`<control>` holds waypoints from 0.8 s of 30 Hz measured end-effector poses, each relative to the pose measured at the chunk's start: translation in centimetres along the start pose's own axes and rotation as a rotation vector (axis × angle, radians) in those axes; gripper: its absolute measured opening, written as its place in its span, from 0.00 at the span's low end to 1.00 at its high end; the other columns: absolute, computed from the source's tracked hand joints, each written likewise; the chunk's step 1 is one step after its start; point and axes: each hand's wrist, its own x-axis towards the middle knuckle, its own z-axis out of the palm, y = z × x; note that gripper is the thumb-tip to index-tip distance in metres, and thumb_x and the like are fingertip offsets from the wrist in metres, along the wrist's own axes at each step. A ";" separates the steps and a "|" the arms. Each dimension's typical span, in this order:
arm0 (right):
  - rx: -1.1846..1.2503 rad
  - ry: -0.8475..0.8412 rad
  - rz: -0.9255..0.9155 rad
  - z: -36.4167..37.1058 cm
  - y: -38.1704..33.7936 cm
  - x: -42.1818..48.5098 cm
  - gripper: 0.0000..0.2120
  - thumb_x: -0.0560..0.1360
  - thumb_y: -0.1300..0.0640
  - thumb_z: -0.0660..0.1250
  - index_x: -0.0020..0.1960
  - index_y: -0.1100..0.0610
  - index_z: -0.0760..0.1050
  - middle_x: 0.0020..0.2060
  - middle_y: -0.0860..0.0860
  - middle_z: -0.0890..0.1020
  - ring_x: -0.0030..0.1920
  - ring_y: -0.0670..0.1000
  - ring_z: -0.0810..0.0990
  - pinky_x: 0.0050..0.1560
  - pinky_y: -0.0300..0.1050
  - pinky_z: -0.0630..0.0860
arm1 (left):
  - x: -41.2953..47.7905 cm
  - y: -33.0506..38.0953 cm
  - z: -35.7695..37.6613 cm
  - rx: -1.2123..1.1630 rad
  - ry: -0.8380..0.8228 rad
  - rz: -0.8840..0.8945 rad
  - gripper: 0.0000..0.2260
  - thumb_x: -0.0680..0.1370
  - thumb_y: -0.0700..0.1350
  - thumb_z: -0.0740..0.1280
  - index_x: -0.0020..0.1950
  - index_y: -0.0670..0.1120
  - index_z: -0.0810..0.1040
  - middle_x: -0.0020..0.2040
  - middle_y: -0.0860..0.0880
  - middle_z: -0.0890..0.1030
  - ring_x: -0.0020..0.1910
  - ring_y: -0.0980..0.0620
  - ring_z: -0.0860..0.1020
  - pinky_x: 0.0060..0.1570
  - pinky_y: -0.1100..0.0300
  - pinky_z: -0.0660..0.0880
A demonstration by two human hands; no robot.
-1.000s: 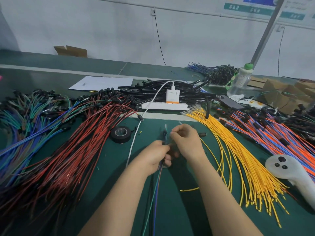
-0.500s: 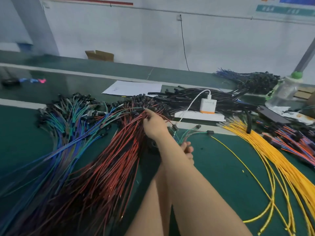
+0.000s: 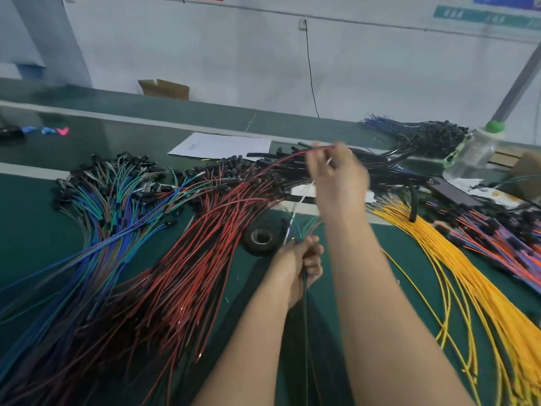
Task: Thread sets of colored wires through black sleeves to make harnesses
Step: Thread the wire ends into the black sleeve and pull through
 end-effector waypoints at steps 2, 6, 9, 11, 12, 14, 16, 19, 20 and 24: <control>0.018 0.096 -0.171 -1.8 -4.2 0.9 0.08 0.80 0.65 0.60 0.43 0.64 0.71 0.36 0.54 0.74 0.34 0.49 0.79 0.37 0.32 0.76 | -0.5 0.0 0.0 -0.090 -0.044 0.010 0.10 0.82 0.37 0.56 0.42 0.41 0.72 0.25 0.49 0.74 0.18 0.60 0.64 0.18 0.70 0.61; 0.177 0.019 -0.052 -6.3 -10.8 -0.4 0.08 0.79 0.64 0.62 0.42 0.64 0.73 0.35 0.54 0.76 0.23 0.43 0.75 0.26 0.30 0.72 | -1.5 -0.5 1.0 -0.019 -0.098 0.020 0.08 0.82 0.36 0.56 0.45 0.39 0.72 0.30 0.44 0.81 0.23 0.55 0.75 0.24 0.67 0.72; -0.326 -0.002 0.060 -8.8 -9.9 -2.0 0.04 0.76 0.67 0.65 0.45 0.65 0.77 0.34 0.55 0.76 0.24 0.41 0.72 0.24 0.27 0.69 | -2.4 -1.9 3.0 -0.007 -0.153 -0.030 0.09 0.83 0.35 0.53 0.46 0.39 0.71 0.35 0.40 0.83 0.31 0.49 0.82 0.31 0.60 0.80; -0.609 -0.020 0.035 -10.1 -6.9 -3.3 0.06 0.76 0.71 0.63 0.51 0.68 0.77 0.34 0.58 0.75 0.25 0.42 0.74 0.27 0.31 0.72 | -2.6 -2.7 4.3 -0.009 -0.164 -0.047 0.10 0.82 0.35 0.52 0.46 0.40 0.71 0.33 0.41 0.83 0.30 0.49 0.82 0.31 0.59 0.80; -0.754 0.000 -0.002 -10.8 -5.2 -3.7 0.08 0.75 0.71 0.64 0.53 0.67 0.76 0.37 0.59 0.78 0.29 0.43 0.77 0.33 0.35 0.76 | -2.6 -3.1 4.8 0.002 -0.154 -0.050 0.11 0.82 0.35 0.52 0.46 0.41 0.72 0.32 0.43 0.82 0.28 0.50 0.82 0.30 0.59 0.79; -1.085 0.053 -0.124 -12.0 -2.1 -4.3 0.07 0.74 0.67 0.66 0.51 0.61 0.75 0.44 0.55 0.82 0.42 0.50 0.81 0.50 0.46 0.78 | -2.4 -3.7 5.2 0.055 -0.114 -0.052 0.10 0.82 0.38 0.54 0.47 0.44 0.73 0.33 0.47 0.80 0.27 0.53 0.79 0.27 0.62 0.76; -1.352 0.027 -0.217 -13.0 -0.2 -4.7 0.04 0.75 0.60 0.67 0.50 0.57 0.75 0.45 0.52 0.82 0.48 0.53 0.80 0.52 0.49 0.75 | -2.3 -3.8 4.9 0.080 -0.123 -0.092 0.12 0.83 0.45 0.55 0.47 0.44 0.77 0.35 0.47 0.80 0.30 0.52 0.79 0.29 0.63 0.73; -1.603 -0.108 -0.277 -13.7 0.4 -4.7 0.06 0.76 0.56 0.65 0.52 0.54 0.78 0.48 0.52 0.83 0.53 0.55 0.78 0.53 0.51 0.73 | -2.2 -3.1 3.9 0.026 -0.209 -0.097 0.19 0.83 0.52 0.51 0.49 0.43 0.78 0.35 0.46 0.83 0.31 0.52 0.82 0.28 0.64 0.76; -1.605 -0.177 -0.276 -13.9 0.2 -4.6 0.07 0.76 0.57 0.65 0.53 0.54 0.79 0.49 0.51 0.84 0.54 0.55 0.78 0.55 0.51 0.73 | -2.2 -2.9 3.6 0.068 -0.204 -0.067 0.17 0.83 0.51 0.52 0.48 0.43 0.77 0.33 0.47 0.82 0.29 0.53 0.81 0.26 0.64 0.76; -1.445 -0.276 -0.176 -15.1 -1.1 -4.7 0.14 0.75 0.55 0.67 0.60 0.53 0.78 0.58 0.50 0.79 0.60 0.52 0.77 0.61 0.42 0.70 | -2.2 -3.0 3.4 0.337 -0.154 0.101 0.09 0.83 0.41 0.56 0.46 0.43 0.73 0.34 0.46 0.77 0.25 0.57 0.77 0.24 0.64 0.75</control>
